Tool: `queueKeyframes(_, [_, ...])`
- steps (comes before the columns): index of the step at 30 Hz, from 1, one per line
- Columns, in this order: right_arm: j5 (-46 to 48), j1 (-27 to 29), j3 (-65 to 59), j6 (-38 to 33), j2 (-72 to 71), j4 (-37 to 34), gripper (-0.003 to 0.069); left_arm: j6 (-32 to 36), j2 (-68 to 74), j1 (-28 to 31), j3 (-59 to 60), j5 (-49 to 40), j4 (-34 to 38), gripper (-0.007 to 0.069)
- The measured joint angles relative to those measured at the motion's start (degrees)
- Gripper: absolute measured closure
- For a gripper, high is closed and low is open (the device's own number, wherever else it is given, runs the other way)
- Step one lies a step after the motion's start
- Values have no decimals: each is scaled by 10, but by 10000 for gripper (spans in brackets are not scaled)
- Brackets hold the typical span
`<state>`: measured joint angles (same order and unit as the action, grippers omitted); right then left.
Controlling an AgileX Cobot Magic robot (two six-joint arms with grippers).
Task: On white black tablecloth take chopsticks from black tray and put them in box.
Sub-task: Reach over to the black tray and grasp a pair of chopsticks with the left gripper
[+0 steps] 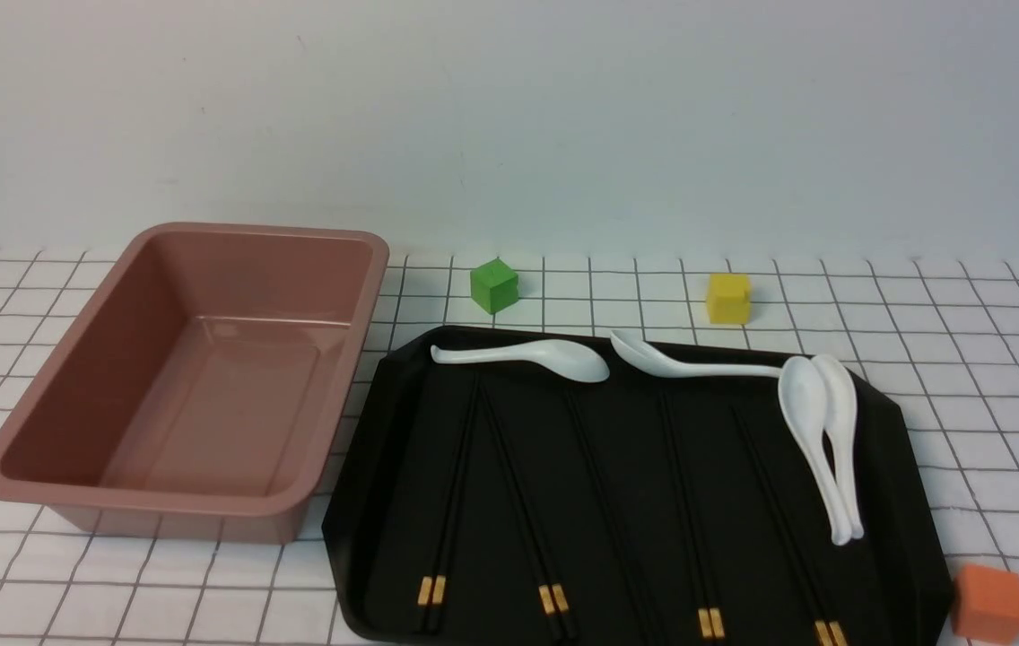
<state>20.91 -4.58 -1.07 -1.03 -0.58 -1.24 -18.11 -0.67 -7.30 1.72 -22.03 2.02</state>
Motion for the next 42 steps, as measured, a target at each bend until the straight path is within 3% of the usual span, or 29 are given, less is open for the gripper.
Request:
queueKeyframes(18, [0, 0, 0, 0, 0, 0, 419, -6, 0, 0, 0, 0, 7, 386])
queueKeyframes(21, [0, 0, 0, 0, 0, 0, 419, -42, 0, 0, 0, 1, 60, 386])
queueKeyframes(25, [0, 0, 0, 0, 0, 0, 419, -149, 0, 0, 0, 23, 221, 386])
queueKeyframes(29, [0, 0, 0, 0, 0, 0, 419, -204, 0, 0, 0, 36, 333, 386])
queueKeyframes(38, [0, 0, 0, 0, 0, 0, 419, -217, 0, 0, 0, 99, 420, 394])
queueKeyframes(42, [0, 0, 0, 0, 0, 0, 419, -186, 0, 0, -38, 119, 452, 456])
